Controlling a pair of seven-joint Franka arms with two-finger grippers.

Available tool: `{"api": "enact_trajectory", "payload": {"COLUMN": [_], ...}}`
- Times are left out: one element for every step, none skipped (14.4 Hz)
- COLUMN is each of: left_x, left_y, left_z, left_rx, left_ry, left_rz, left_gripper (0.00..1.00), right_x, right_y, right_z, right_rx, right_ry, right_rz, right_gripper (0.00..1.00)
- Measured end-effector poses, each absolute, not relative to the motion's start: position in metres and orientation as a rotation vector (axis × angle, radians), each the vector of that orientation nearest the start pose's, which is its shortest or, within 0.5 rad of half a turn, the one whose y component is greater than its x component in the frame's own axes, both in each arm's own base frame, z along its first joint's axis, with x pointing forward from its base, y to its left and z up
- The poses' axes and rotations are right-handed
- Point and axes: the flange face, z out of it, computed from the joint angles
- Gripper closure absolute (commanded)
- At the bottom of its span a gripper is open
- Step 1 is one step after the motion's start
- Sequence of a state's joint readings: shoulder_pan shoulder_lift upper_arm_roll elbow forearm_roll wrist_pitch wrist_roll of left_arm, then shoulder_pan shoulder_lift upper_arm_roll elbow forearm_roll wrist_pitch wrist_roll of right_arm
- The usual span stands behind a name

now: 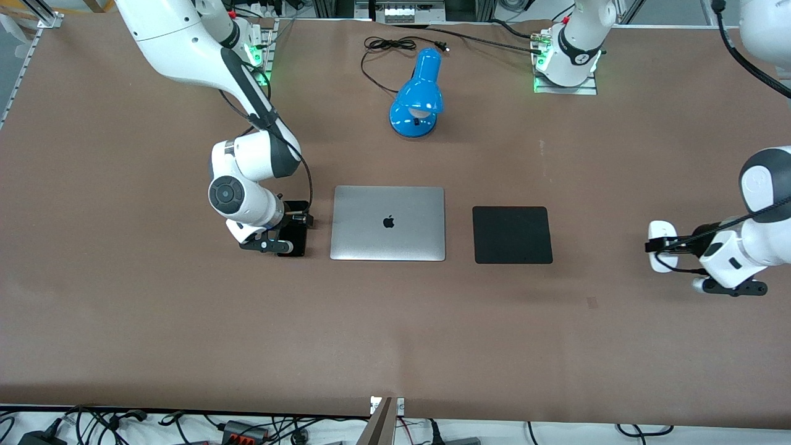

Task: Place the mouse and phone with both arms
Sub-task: 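Carry the mouse with the left gripper onto the black mouse pad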

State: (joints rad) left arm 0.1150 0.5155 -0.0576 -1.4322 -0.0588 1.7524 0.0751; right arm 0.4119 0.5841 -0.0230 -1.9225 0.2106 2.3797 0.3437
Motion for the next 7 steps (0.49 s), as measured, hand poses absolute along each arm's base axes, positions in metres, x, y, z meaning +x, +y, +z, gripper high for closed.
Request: {"api": "enact_trajectory", "payload": {"left_x": [0.681,0.679,0.674,0.667,0.659,0.651,0.642], "left_y": [0.004,-0.034,-0.073,-0.106,-0.137,-0.166,-0.191], "left_z": [0.384,0.385,0.384,0.382,0.378,0.371,0.359], "left_rx": [-3.202,-3.178,-3.153,-3.131,-3.109,-3.087,-3.065], "left_ry": [-0.010,-0.022,-0.043,-0.065,-0.089,-0.100,-0.099], "left_rz": [0.311,0.330,0.366,0.396,0.416,0.432,0.455], "left_gripper": [0.67,0.67,0.69,0.70,0.70,0.71,0.71], "right_x": [0.565,0.565,0.564,0.564,0.566,0.571,0.580], "right_y": [0.235,0.236,0.237,0.238,0.240,0.244,0.247], "right_z": [0.174,0.173,0.172,0.170,0.171,0.176,0.190], "right_rx": [-3.057,-3.057,-3.058,-3.059,-3.058,-3.053,-3.042], "right_ry": [0.188,0.194,0.194,0.192,0.187,0.182,0.179], "right_rz": [0.248,0.249,0.252,0.252,0.245,0.222,0.179], "right_gripper": [0.17,0.00,0.00,0.00,0.00,0.00,0.00]}}
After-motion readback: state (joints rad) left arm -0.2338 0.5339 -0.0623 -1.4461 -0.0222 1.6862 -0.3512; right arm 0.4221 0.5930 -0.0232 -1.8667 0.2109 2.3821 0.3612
